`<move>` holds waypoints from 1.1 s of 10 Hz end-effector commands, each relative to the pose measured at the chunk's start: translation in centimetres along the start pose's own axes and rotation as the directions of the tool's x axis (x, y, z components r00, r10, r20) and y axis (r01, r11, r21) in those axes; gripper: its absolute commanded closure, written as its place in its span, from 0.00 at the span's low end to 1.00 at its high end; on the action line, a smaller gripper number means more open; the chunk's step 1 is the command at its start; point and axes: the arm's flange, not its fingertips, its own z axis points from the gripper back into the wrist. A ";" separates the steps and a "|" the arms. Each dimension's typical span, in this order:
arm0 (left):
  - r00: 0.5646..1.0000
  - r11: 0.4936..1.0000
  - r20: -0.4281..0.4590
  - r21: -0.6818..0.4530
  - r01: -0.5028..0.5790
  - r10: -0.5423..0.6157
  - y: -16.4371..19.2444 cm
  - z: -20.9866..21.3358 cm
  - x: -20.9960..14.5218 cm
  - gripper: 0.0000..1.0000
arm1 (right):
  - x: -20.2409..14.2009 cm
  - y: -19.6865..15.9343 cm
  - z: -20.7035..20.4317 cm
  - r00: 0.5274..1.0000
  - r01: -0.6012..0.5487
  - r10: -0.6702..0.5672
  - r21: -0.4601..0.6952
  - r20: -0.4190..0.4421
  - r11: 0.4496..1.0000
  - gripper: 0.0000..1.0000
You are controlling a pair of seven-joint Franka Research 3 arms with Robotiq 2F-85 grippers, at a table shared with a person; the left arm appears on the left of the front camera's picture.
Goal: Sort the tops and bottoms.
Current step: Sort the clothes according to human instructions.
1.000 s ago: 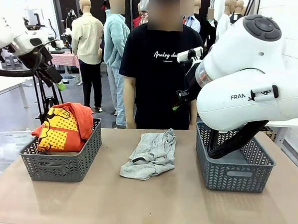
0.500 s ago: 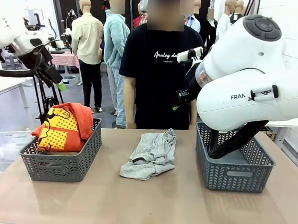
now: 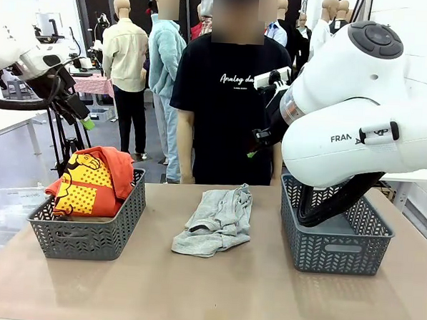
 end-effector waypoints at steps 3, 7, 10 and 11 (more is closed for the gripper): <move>1.000 1.000 0.020 0.002 -0.002 0.002 -0.2 0.0 -0.4 0.00 | -0.2 0.0 -0.2 1.000 -0.003 0.003 0.008 0.009 1.000 0.00; 1.000 1.000 0.020 0.002 -0.002 0.002 -0.2 0.0 -0.4 0.00 | -0.2 0.0 -0.2 1.000 -0.003 0.003 0.008 0.009 1.000 0.00; 1.000 1.000 0.020 0.002 -0.002 0.002 -0.2 0.0 -0.4 0.00 | -0.2 0.0 -0.2 1.000 -0.003 0.003 0.008 0.009 1.000 0.00; 1.000 1.000 0.020 0.002 -0.002 0.002 -0.2 0.0 -0.4 0.00 | -0.2 0.0 -0.2 1.000 -0.003 0.003 0.008 0.009 1.000 0.00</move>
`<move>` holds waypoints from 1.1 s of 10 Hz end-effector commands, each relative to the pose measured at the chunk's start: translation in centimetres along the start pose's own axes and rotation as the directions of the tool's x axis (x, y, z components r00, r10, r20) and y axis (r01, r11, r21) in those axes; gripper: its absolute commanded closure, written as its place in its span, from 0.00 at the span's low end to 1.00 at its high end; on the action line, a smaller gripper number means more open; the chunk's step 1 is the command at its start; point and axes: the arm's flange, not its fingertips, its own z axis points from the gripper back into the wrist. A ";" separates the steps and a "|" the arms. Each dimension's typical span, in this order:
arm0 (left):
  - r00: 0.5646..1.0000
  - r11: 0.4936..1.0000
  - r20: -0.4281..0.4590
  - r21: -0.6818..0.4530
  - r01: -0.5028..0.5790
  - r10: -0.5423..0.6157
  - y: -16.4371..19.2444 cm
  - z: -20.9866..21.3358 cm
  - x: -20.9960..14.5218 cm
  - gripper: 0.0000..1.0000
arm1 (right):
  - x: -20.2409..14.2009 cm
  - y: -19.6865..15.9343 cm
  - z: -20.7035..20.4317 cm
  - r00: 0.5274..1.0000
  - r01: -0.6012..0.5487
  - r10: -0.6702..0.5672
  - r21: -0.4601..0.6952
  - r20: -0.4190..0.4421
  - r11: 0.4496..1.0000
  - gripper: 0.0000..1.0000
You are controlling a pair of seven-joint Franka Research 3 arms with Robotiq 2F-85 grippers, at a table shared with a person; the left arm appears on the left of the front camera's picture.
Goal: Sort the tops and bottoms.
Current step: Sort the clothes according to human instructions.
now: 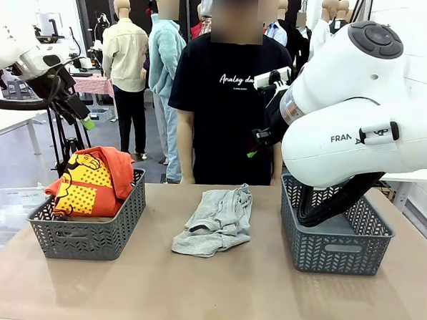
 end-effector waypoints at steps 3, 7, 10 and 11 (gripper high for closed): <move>1.000 1.000 0.020 0.002 -0.002 0.002 -0.2 0.0 -0.4 0.00 | -0.2 0.0 -0.2 1.000 -0.003 0.003 0.008 0.009 1.000 0.00; 1.000 1.000 0.020 0.002 -0.002 0.002 -0.2 0.0 -0.4 0.00 | -0.2 0.0 -0.2 1.000 -0.003 0.003 0.008 0.009 1.000 0.00; 1.000 1.000 0.020 0.002 -0.002 0.002 -0.2 0.0 -0.4 0.00 | -0.2 0.0 -0.2 1.000 -0.003 0.003 0.008 0.009 1.000 0.00; 1.000 1.000 0.020 0.002 -0.002 0.002 -0.2 0.0 -0.4 0.00 | -0.2 0.0 -0.2 1.000 -0.003 0.003 0.008 0.009 1.000 0.00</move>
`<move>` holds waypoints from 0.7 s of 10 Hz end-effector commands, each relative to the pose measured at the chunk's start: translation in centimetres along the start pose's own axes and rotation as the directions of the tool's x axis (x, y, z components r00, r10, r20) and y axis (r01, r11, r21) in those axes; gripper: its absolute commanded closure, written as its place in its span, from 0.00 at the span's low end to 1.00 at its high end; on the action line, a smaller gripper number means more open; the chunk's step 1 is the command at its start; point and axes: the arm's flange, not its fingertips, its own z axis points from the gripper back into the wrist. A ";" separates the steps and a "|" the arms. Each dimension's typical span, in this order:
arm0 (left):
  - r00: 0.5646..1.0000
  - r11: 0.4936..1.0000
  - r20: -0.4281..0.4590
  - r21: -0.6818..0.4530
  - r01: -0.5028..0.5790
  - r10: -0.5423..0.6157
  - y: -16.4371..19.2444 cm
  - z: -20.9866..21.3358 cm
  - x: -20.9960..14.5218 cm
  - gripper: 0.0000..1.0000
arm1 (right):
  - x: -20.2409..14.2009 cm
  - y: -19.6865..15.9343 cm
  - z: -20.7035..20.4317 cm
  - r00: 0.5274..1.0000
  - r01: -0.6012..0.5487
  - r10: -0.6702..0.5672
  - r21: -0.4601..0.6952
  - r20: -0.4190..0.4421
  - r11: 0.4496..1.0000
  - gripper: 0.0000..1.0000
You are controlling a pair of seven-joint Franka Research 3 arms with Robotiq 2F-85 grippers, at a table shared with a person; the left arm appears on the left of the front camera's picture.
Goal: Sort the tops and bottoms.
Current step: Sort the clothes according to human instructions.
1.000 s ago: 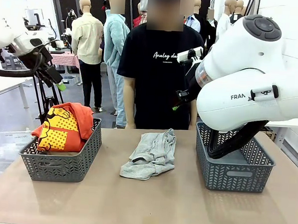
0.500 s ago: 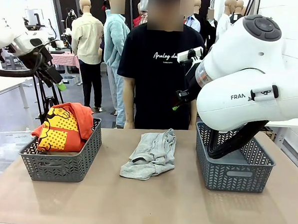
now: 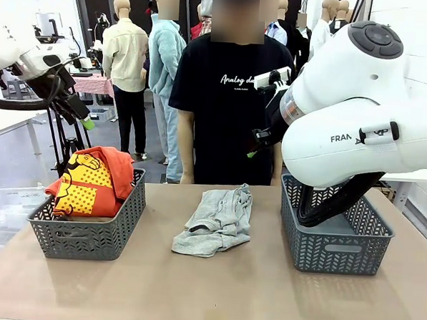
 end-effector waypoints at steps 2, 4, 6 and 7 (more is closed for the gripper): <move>1.000 1.000 0.020 0.002 -0.002 0.002 -0.2 0.0 -0.4 0.00 | -0.2 0.0 -0.2 1.000 -0.003 0.003 0.008 0.009 1.000 0.00; 1.000 1.000 0.020 0.002 -0.002 0.002 -0.2 0.0 -0.4 0.00 | -0.2 0.0 -0.2 1.000 -0.003 0.003 0.008 0.009 1.000 0.00; 1.000 1.000 0.020 0.002 -0.002 0.002 -0.2 0.0 -0.4 0.00 | -0.2 0.0 -0.2 1.000 -0.003 0.003 0.008 0.009 1.000 0.00; 1.000 1.000 0.020 0.002 -0.002 0.002 -0.2 0.0 -0.4 0.00 | -0.2 0.0 -0.2 1.000 -0.003 0.003 0.008 0.009 1.000 0.00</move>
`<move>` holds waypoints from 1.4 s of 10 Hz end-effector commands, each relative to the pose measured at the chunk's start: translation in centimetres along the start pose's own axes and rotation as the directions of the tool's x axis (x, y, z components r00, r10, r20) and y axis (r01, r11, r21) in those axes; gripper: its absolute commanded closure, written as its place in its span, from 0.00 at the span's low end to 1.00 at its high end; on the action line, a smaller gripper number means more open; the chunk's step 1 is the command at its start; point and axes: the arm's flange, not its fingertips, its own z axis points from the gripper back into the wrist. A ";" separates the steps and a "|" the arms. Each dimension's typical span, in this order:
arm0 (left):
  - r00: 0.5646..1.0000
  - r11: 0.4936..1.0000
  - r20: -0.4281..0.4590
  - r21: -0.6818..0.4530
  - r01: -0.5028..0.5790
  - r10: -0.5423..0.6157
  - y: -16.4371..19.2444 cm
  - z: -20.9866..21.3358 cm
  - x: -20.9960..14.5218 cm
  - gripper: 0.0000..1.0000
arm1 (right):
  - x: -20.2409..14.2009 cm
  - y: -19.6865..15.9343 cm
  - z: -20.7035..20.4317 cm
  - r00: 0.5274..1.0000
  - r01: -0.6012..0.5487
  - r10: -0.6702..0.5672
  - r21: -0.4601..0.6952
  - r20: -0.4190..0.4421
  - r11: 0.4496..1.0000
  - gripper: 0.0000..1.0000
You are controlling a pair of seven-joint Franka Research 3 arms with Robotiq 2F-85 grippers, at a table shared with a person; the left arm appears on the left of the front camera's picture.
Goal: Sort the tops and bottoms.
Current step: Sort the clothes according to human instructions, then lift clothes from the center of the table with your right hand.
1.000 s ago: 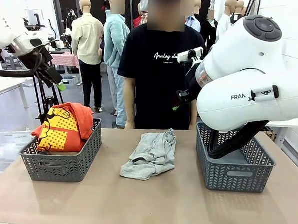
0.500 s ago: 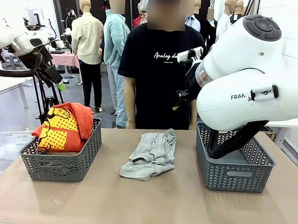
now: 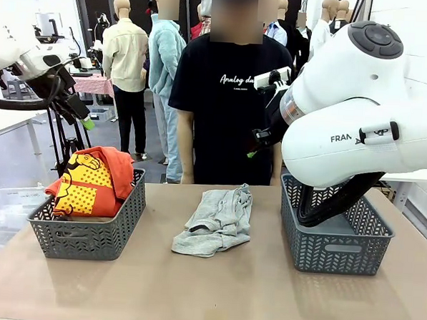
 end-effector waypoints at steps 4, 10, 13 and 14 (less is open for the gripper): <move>1.000 1.000 0.020 0.002 -0.002 0.002 -0.2 0.0 -0.4 0.00 | -0.2 0.0 -0.2 1.000 -0.003 0.003 0.008 0.009 1.000 0.00; 1.000 1.000 0.020 0.002 -0.002 0.002 -0.2 0.0 -0.4 0.00 | -0.2 0.0 -0.2 1.000 -0.003 0.003 0.008 0.009 1.000 0.00; 1.000 1.000 0.020 0.002 -0.002 0.002 -0.2 0.0 -0.4 0.00 | -0.2 0.0 -0.2 1.000 -0.003 0.003 0.008 0.009 1.000 0.00; 1.000 1.000 0.020 0.002 -0.002 0.002 -0.2 0.0 -0.4 0.00 | -0.2 0.0 -0.2 1.000 -0.003 0.003 0.008 0.009 1.000 0.00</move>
